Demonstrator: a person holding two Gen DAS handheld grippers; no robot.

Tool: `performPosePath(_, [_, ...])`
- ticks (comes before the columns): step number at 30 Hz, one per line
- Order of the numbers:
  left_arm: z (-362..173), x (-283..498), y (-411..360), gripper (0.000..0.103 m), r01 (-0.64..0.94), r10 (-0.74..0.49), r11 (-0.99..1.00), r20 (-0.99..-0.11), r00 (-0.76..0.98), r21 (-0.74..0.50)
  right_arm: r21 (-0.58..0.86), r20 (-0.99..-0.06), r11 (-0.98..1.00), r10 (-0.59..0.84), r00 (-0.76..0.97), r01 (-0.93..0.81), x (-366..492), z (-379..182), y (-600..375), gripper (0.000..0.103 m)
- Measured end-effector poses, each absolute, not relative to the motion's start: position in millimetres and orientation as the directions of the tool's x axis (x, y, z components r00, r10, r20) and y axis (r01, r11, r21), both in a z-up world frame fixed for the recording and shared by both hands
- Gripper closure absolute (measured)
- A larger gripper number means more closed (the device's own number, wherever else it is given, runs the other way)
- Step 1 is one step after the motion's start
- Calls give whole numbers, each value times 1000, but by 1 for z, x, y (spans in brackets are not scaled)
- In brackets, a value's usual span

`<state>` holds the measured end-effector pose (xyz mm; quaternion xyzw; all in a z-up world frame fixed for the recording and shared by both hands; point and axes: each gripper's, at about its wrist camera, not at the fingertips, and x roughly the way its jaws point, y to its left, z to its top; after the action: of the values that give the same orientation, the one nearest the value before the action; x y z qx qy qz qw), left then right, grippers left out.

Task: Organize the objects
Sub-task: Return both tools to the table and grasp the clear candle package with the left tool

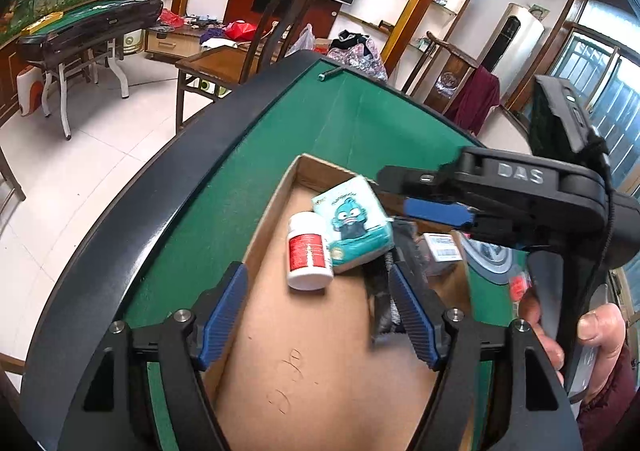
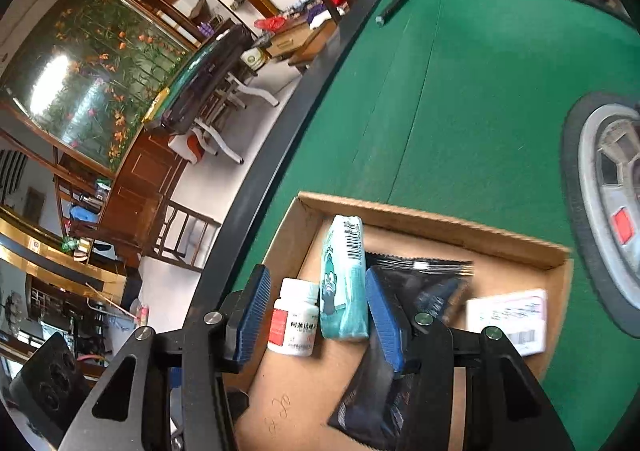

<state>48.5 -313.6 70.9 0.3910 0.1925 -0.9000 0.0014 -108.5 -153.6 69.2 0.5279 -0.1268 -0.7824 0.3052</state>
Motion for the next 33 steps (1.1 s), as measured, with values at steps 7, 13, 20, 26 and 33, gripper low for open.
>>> performPosePath(7, [85,56,-279,21,92,216,-922,-697,-684,-376,387,-734,-826,-545,-405,410,-68,108,-96,38])
performPosePath(13, [95,58,-229,17,-16,322,-911,-686,-652,-411,304,-696,-881,-466,-547,363,-28,128,-5,29])
performPosePath(20, [87,54,-142,17,-175,404,-910,-707,-581,-376,330,-594,-939,-282,-753,92,11,130,138,15])
performPosePath(26, [76,39,-73,17,-255,394,-919,-734,-553,-302,310,-593,-947,-127,-795,-80,17,106,207,15])
performPosePath(33, [63,12,-30,17,-271,364,-929,-747,-557,-250,355,-608,-921,-97,-788,-161,8,69,247,15])
